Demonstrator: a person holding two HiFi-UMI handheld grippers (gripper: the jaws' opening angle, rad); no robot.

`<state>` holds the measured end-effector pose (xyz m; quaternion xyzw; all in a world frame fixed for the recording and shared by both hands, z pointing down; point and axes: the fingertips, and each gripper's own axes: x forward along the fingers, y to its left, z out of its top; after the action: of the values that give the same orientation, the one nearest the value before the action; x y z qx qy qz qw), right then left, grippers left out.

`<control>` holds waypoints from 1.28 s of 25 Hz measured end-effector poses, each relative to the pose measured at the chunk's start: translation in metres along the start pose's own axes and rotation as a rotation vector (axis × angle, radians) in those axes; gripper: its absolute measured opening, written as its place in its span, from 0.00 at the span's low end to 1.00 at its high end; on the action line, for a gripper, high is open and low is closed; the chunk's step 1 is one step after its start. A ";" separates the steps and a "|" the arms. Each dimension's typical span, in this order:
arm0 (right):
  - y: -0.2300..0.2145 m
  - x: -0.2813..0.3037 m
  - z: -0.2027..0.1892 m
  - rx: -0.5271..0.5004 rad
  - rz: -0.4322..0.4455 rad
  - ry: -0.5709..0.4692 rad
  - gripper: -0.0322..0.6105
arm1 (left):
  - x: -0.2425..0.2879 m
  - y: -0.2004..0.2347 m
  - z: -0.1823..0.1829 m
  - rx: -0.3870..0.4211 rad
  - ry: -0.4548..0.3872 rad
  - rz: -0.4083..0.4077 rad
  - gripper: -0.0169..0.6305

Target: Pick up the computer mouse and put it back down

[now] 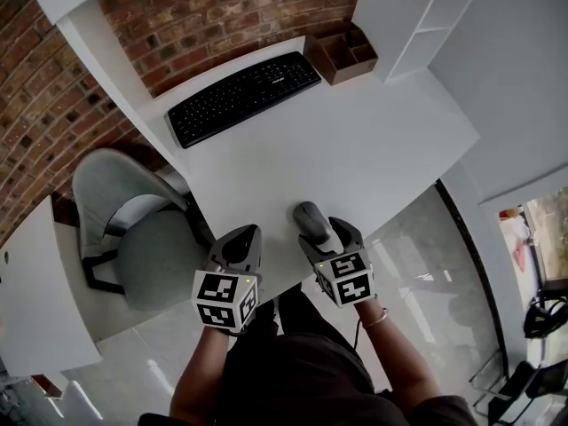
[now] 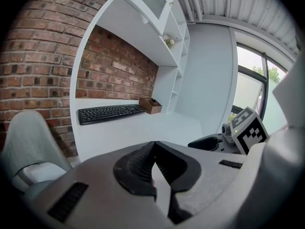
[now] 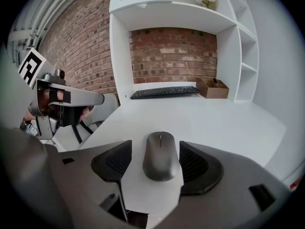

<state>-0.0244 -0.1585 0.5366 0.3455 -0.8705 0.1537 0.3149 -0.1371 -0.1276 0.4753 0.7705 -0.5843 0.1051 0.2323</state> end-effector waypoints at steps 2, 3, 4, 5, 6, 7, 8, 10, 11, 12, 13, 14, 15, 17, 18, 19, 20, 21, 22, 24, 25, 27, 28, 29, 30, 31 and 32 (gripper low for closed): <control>-0.001 0.007 -0.003 -0.009 0.003 0.021 0.49 | 0.003 0.005 -0.002 -0.009 0.009 0.011 0.04; -0.002 0.011 -0.004 -0.017 0.004 0.033 0.50 | 0.004 0.007 -0.003 -0.016 0.013 0.017 0.04; -0.002 0.014 -0.005 -0.027 0.006 0.045 0.50 | 0.005 0.009 -0.004 -0.024 0.017 0.023 0.04; -0.001 0.018 -0.006 -0.036 0.009 0.056 0.51 | 0.006 0.012 -0.005 -0.030 0.020 0.029 0.04; -0.002 0.021 -0.006 -0.043 0.012 0.065 0.51 | 0.007 0.014 -0.006 -0.035 0.024 0.034 0.04; -0.002 0.023 -0.006 -0.049 0.016 0.073 0.51 | 0.008 0.015 -0.006 -0.039 0.026 0.039 0.04; -0.003 0.025 -0.006 -0.054 0.019 0.081 0.51 | 0.009 0.017 -0.007 -0.044 0.028 0.043 0.04; -0.003 0.030 -0.008 -0.063 0.028 0.102 0.51 | 0.011 0.020 -0.009 -0.053 0.031 0.048 0.04; -0.003 0.032 -0.009 -0.066 0.033 0.114 0.51 | 0.013 0.021 -0.010 -0.057 0.032 0.051 0.04; -0.003 0.034 -0.011 -0.068 0.035 0.126 0.51 | 0.014 0.022 -0.010 -0.060 0.033 0.052 0.04; -0.004 0.036 -0.012 -0.070 0.034 0.136 0.51 | 0.015 0.023 -0.010 -0.063 0.033 0.054 0.04; -0.005 0.038 -0.013 -0.071 0.031 0.144 0.51 | 0.017 0.024 -0.010 -0.066 0.033 0.054 0.04; -0.006 0.039 -0.014 -0.070 0.029 0.152 0.51 | 0.018 0.025 -0.009 -0.068 0.034 0.055 0.04; -0.006 0.041 -0.017 -0.065 0.032 0.171 0.51 | 0.020 0.027 -0.009 -0.073 0.037 0.055 0.04; -0.006 0.042 -0.020 -0.063 0.035 0.181 0.51 | 0.021 0.028 -0.010 -0.075 0.038 0.056 0.04; -0.006 0.043 -0.021 -0.063 0.040 0.189 0.51 | 0.021 0.029 -0.010 -0.077 0.039 0.057 0.04; -0.006 0.044 -0.022 -0.062 0.043 0.194 0.51 | 0.022 0.029 -0.011 -0.079 0.040 0.059 0.04; -0.005 0.044 -0.022 -0.062 0.046 0.198 0.51 | 0.022 0.030 -0.011 -0.081 0.042 0.060 0.04; -0.006 0.045 -0.022 -0.061 0.050 0.203 0.51 | 0.023 0.030 -0.012 -0.083 0.043 0.060 0.04; -0.006 0.046 -0.023 -0.058 0.057 0.214 0.51 | 0.024 0.030 -0.013 -0.086 0.044 0.061 0.04; -0.006 0.046 -0.023 -0.056 0.060 0.219 0.51 | 0.024 0.029 -0.013 -0.087 0.045 0.061 0.04; -0.006 0.046 -0.023 -0.049 0.062 0.220 0.51 | 0.025 0.028 -0.014 -0.088 0.046 0.061 0.04; -0.007 0.046 -0.023 -0.045 0.060 0.216 0.51 | 0.025 0.028 -0.014 -0.088 0.047 0.062 0.04; -0.008 0.046 -0.023 -0.040 0.054 0.211 0.51 | 0.024 0.027 -0.014 -0.088 0.047 0.062 0.04; -0.009 0.046 -0.022 -0.037 0.048 0.206 0.51 | 0.024 0.027 -0.014 -0.087 0.047 0.063 0.04; -0.010 0.045 -0.022 -0.034 0.042 0.202 0.51 | 0.023 0.027 -0.014 -0.086 0.047 0.064 0.04; -0.010 0.045 -0.022 -0.032 0.038 0.201 0.51 | 0.023 0.027 -0.014 -0.085 0.047 0.065 0.04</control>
<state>-0.0331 -0.1779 0.5832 0.3068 -0.8433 0.1794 0.4031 -0.1542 -0.1456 0.5040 0.7379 -0.6072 0.1056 0.2750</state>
